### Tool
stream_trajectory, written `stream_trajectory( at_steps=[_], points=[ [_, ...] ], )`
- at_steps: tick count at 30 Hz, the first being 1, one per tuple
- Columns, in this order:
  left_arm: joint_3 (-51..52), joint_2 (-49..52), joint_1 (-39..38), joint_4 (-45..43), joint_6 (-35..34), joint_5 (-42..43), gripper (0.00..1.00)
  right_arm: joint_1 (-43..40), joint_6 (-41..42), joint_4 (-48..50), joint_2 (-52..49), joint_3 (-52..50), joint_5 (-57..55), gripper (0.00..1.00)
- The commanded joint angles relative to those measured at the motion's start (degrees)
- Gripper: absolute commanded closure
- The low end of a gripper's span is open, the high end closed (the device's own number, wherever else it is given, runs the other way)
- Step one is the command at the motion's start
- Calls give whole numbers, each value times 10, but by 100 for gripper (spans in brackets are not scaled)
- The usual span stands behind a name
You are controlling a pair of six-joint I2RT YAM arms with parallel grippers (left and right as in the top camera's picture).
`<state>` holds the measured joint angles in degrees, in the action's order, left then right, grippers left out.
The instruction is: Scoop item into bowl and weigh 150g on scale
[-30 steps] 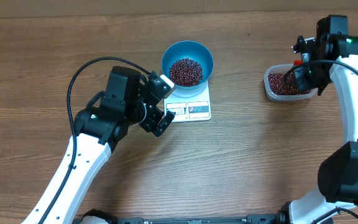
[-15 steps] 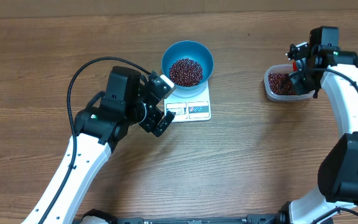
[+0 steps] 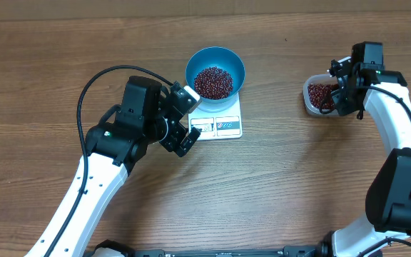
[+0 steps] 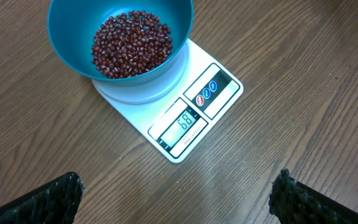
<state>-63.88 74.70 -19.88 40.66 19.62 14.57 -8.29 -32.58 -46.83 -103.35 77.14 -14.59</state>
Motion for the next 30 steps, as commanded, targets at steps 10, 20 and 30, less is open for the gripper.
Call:
stream_trajectory(
  at_steps=[10, 20, 30],
  points=[
    [1, 2, -4, -2, -5, 3, 1, -6, -3, 0, -11, -3, 21, 96],
    [1, 2, -4, -2, -5, 3, 0, -6, -3, -15, -39, -3, 90, 96],
    [1, 2, -4, -2, -5, 3, 1, -6, -2, -39, -39, -3, 242, 96]
  ],
)
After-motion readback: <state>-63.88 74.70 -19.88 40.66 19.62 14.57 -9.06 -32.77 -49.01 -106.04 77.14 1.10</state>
